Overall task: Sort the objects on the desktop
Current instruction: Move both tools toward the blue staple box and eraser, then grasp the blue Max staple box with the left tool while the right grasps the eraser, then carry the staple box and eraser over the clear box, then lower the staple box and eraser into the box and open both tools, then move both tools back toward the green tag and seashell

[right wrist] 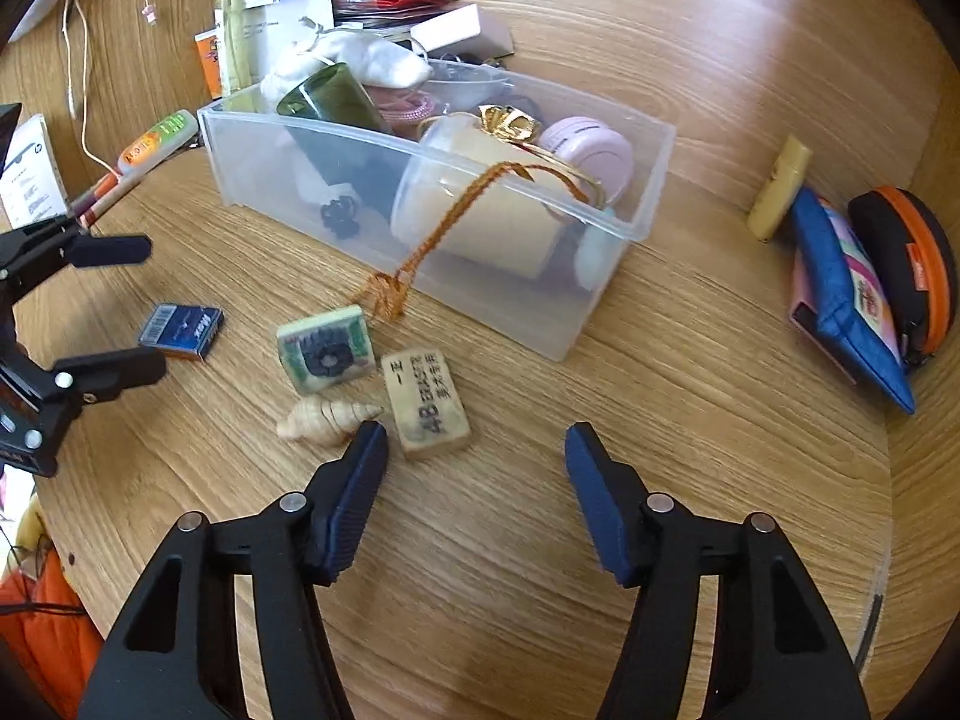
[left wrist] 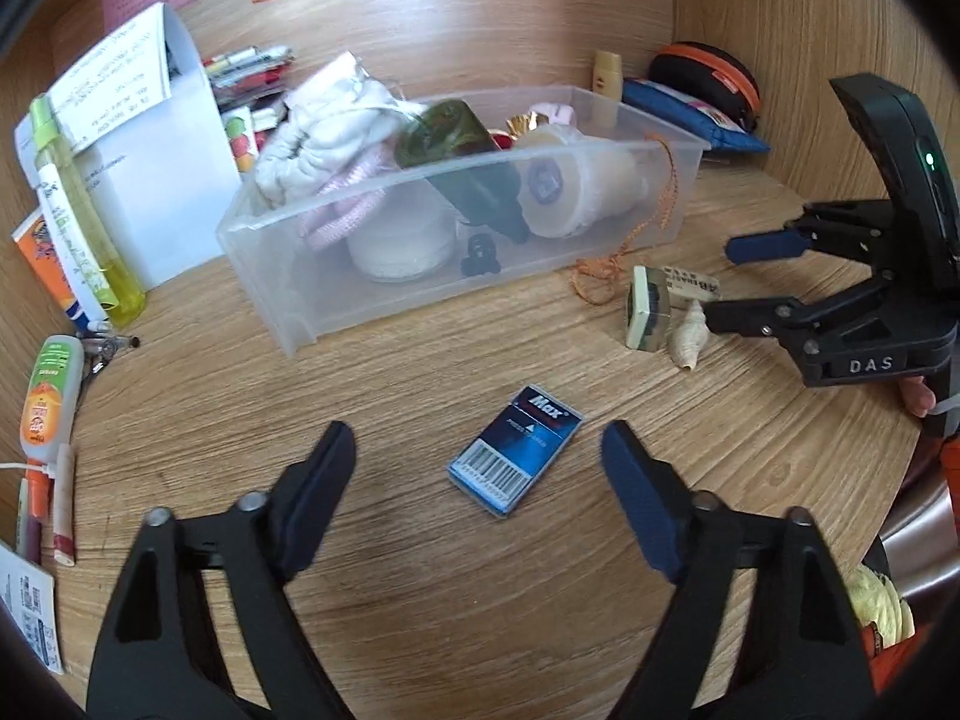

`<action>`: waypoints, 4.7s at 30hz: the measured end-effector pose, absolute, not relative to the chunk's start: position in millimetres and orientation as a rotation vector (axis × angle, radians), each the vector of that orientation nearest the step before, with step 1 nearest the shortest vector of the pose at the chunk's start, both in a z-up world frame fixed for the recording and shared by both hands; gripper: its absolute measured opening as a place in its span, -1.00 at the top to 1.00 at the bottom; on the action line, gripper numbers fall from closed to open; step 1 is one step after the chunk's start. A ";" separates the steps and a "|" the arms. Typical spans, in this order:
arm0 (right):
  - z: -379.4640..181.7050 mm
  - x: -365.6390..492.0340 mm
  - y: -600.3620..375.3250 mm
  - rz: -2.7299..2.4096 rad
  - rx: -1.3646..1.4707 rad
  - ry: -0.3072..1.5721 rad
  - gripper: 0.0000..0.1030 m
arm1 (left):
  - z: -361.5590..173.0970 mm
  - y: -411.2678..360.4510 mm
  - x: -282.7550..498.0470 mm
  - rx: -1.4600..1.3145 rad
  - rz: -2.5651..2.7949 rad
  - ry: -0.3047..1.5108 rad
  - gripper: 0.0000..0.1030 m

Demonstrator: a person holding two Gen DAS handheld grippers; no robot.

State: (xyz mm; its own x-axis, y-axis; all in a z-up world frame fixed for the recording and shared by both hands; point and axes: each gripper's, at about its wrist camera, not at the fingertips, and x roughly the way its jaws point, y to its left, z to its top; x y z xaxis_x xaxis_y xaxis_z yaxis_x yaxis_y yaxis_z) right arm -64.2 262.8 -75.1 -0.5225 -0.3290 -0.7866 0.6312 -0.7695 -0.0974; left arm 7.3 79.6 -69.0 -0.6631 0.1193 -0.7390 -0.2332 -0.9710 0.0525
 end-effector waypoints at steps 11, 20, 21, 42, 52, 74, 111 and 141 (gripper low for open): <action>-75.9 -71.3 242.4 -2.225 1.069 0.455 0.43 | -74.5 80.4 1.7 -1.191 2.650 0.163 0.10; -75.8 -76.5 246.9 -2.277 1.100 0.402 0.57 | -75.0 80.2 7.2 -1.162 2.723 0.205 0.49; -74.9 -77.8 250.1 -2.289 1.102 0.385 0.57 | -75.1 78.9 6.8 -1.163 2.731 0.200 0.49; -16.5 -56.4 282.5 -2.381 0.912 0.230 0.57 | -23.3 36.4 2.4 -0.962 2.906 0.009 0.49; 4.4 -75.6 261.1 -2.381 0.855 0.166 0.57 | 2.4 27.9 -13.7 -0.847 2.931 -0.052 0.49; -8.0 -129.5 181.6 -2.384 0.917 0.182 0.57 | -8.4 17.6 -62.2 -0.793 2.947 -0.180 0.49; -0.2 -120.6 191.2 -2.406 0.865 0.119 0.18 | -16.0 18.1 -55.6 -0.774 3.003 -0.139 0.14; -43.8 -45.6 280.7 -2.383 0.978 0.381 0.04 | -27.1 88.8 -9.7 -0.929 2.740 0.036 -0.26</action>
